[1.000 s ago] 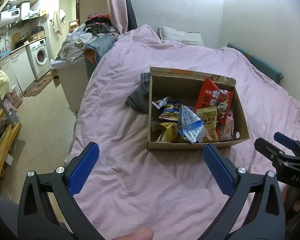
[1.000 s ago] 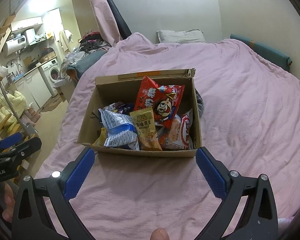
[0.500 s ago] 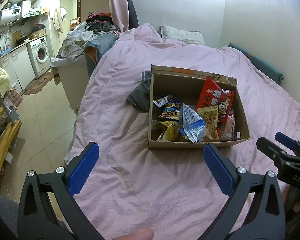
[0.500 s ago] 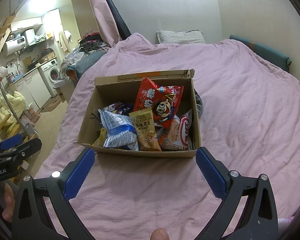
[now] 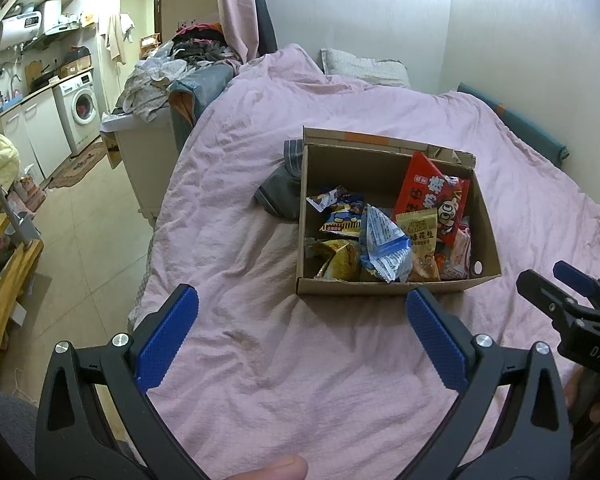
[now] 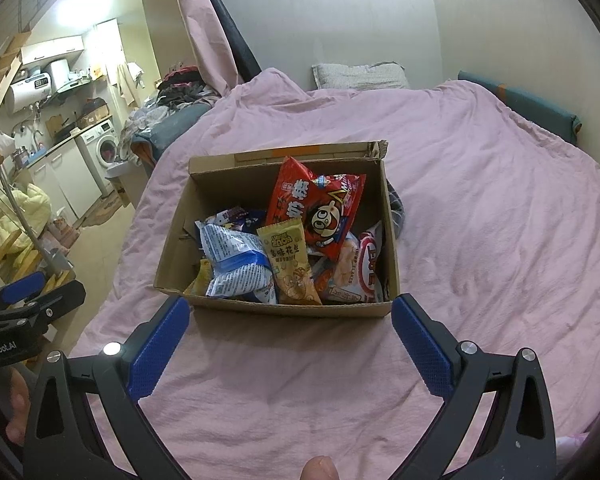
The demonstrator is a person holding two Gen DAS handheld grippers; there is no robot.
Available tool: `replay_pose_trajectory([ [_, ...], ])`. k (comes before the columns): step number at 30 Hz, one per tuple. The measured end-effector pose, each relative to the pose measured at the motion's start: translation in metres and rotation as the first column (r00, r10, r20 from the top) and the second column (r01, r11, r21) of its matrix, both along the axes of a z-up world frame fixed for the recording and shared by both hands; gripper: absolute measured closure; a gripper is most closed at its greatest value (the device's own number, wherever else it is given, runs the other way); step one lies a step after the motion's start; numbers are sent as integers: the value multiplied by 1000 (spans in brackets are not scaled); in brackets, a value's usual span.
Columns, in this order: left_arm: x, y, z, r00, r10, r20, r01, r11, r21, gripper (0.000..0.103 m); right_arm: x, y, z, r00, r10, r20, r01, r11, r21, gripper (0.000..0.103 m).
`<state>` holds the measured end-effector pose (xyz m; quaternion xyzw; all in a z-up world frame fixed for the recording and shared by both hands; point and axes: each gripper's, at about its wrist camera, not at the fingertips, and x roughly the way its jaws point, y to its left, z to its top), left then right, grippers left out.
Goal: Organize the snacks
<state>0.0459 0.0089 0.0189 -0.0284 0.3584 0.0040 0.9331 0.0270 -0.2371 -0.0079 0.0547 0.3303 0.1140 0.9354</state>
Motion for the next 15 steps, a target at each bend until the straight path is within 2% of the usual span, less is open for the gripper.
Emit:
replay_pose_trajectory([
  [15,1,1,0,1000,7,-4,-7,1000,-3,0,0,-3,3,1000,0,4,0,1000,2,0],
])
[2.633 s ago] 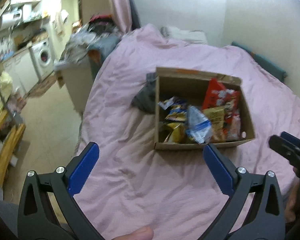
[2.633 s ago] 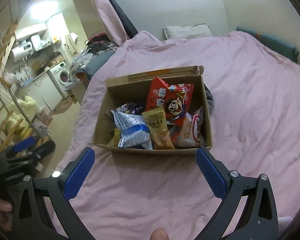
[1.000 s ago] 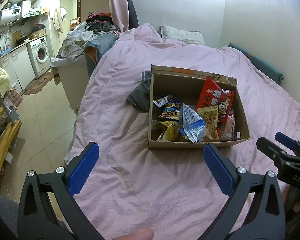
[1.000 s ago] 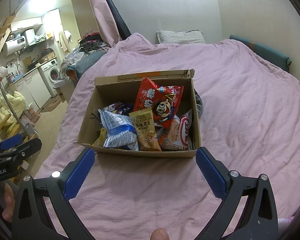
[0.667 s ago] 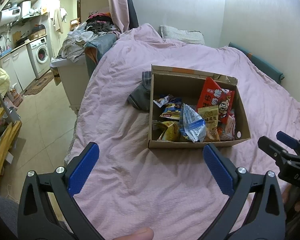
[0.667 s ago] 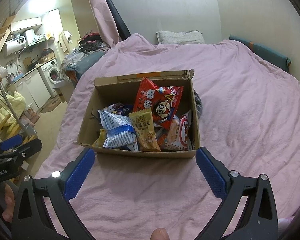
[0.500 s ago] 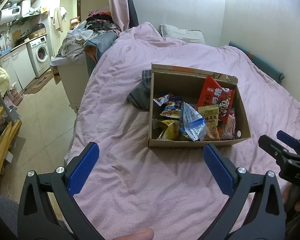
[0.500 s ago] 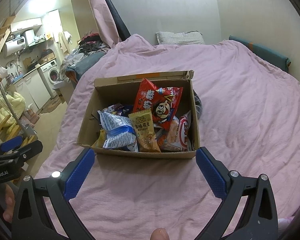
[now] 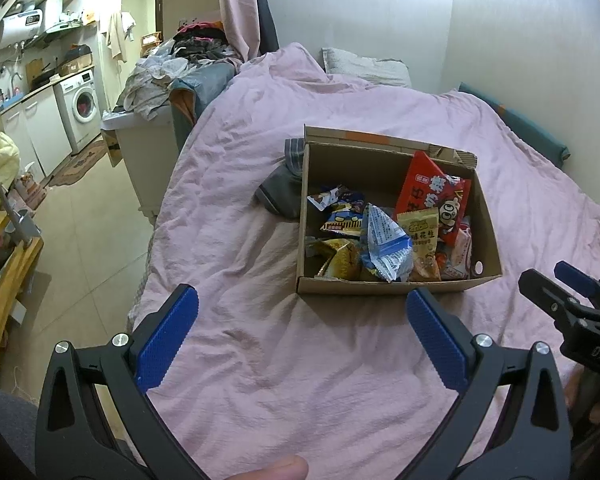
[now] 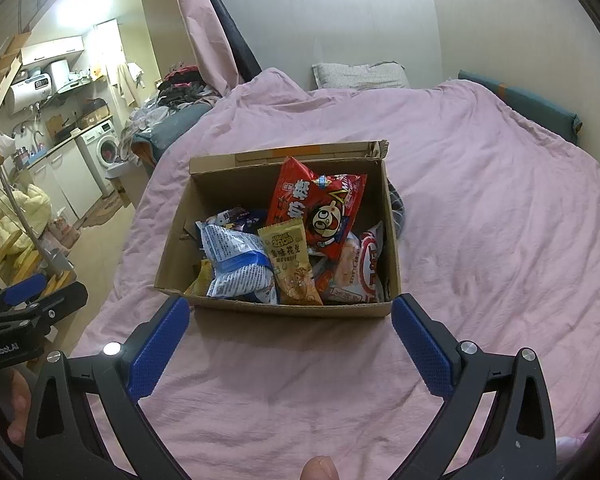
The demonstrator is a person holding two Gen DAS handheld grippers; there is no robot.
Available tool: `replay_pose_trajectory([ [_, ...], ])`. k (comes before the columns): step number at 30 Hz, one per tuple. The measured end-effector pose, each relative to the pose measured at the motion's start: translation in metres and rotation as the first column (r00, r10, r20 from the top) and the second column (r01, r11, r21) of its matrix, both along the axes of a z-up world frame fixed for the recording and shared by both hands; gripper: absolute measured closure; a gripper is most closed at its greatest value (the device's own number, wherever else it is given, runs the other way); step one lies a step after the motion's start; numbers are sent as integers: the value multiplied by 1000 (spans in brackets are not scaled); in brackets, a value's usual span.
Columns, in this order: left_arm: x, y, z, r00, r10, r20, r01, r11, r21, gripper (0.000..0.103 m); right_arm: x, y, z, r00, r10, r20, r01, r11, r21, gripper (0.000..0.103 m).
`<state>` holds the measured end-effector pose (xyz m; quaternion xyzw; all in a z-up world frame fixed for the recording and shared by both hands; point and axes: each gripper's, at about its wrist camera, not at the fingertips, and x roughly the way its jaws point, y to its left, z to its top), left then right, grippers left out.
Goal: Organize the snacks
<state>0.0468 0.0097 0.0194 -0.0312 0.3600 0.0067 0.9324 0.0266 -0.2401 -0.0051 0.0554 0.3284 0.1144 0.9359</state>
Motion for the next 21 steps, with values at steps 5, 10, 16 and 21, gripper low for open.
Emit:
replay_pose_trajectory([
  [5,-1,0,0,1000,-3,5,3,1000,-1,0,0,1,1,1000,-1,1,1,1000,0,0],
  [10,-1,0,-1,1000,-2,5,2,1000,-4,0,0,1,1,1000,0,2,0,1000,-1,0],
  [16,-1,1,0,1000,0,-3,0,1000,-9,0,0,0,3,1000,-6,8,6,1000,-6,0],
  [21,-1,0,-1,1000,-5,-6,5,1000,-13,0,0,0,4,1000,-7,10,7,1000,-5,0],
])
